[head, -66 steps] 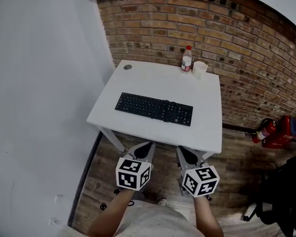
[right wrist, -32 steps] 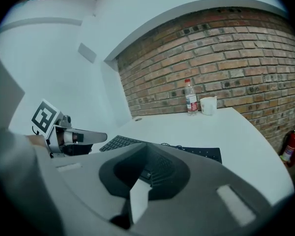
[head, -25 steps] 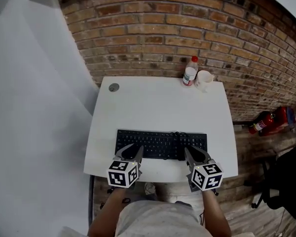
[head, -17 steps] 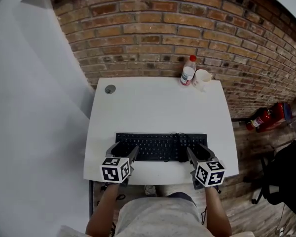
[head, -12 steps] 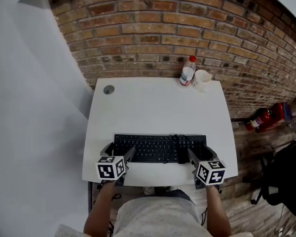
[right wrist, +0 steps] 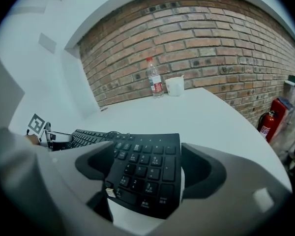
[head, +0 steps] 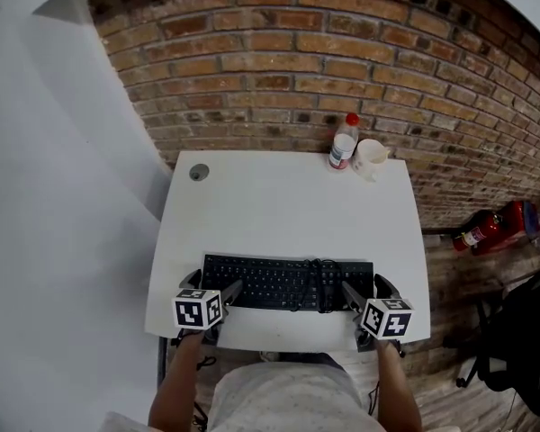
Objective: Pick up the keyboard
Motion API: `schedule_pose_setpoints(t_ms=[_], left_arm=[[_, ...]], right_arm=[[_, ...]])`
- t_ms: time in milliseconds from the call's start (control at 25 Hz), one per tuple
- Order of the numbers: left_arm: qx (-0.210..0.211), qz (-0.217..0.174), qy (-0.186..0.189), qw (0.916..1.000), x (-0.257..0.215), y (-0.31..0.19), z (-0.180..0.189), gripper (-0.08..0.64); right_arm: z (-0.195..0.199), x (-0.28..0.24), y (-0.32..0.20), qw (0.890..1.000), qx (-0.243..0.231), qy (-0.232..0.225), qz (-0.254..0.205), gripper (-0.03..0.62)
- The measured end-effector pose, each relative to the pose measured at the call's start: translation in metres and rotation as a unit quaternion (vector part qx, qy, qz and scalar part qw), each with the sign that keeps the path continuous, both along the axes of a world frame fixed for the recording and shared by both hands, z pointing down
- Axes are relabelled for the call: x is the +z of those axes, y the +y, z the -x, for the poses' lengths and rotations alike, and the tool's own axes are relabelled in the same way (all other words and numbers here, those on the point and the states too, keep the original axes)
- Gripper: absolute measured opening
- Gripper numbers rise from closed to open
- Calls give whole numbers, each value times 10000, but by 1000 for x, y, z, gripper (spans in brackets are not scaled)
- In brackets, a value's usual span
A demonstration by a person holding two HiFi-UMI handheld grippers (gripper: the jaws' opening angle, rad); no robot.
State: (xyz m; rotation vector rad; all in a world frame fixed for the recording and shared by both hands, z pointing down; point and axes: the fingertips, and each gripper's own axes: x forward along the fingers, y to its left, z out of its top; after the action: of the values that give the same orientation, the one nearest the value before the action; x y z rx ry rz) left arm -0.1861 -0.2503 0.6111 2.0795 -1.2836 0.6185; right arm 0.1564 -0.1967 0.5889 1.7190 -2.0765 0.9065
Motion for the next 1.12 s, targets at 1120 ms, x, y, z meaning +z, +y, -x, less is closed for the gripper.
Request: schedule_pose_setpoints(t_ms=[1120], left_arm=[[-186, 212, 131, 9995, 1, -5, -7, 480]], right_arm=[[-17, 23, -11, 9929, 470, -851, 684, 318]])
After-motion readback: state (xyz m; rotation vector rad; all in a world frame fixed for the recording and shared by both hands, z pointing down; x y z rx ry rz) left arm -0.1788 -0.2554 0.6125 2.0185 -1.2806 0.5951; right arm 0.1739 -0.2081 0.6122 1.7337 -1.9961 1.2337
